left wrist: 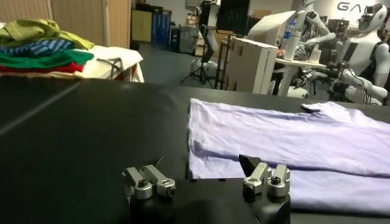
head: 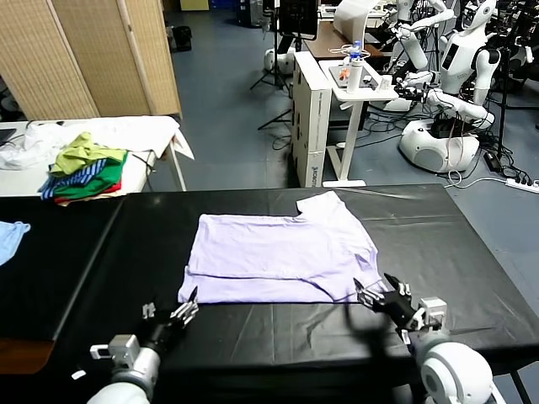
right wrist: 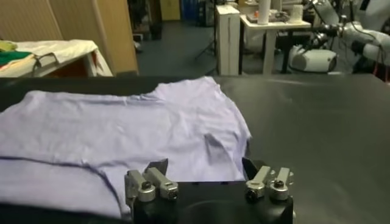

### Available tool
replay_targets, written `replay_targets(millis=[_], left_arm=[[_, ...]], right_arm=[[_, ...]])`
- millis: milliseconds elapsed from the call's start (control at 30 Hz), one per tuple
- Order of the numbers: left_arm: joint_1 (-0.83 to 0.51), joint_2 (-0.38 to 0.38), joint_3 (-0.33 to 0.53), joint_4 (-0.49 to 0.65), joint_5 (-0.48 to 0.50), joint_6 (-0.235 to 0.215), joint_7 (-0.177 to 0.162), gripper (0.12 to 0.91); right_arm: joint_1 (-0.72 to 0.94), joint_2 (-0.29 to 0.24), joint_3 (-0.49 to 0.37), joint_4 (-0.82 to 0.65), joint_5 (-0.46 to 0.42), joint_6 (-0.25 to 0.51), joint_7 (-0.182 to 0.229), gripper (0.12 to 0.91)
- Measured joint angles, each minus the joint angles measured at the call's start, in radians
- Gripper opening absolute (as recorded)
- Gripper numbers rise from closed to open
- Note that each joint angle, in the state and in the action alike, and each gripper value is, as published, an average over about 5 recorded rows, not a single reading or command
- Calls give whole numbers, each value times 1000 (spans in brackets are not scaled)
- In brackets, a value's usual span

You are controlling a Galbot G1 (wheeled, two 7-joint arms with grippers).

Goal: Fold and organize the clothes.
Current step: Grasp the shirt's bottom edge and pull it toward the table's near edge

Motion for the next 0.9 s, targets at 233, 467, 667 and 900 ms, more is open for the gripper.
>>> replay_targets(millis=[233, 467, 667, 900], left_arm=[[14, -6, -1, 2, -3, -1, 2, 907], [16, -9, 3, 10, -9, 0, 6, 869], [11, -10, 3, 16, -16, 2, 9, 680], [14, -17, 4, 16, -18, 1, 17, 252]], right_arm=[[-39, 3, 29, 2, 6, 10, -6, 747], [-28, 7, 17, -7, 5, 10, -4, 677], [-14, 10, 0, -12, -3, 9, -1, 416], [-28, 10, -3, 9, -14, -7, 18, 145]])
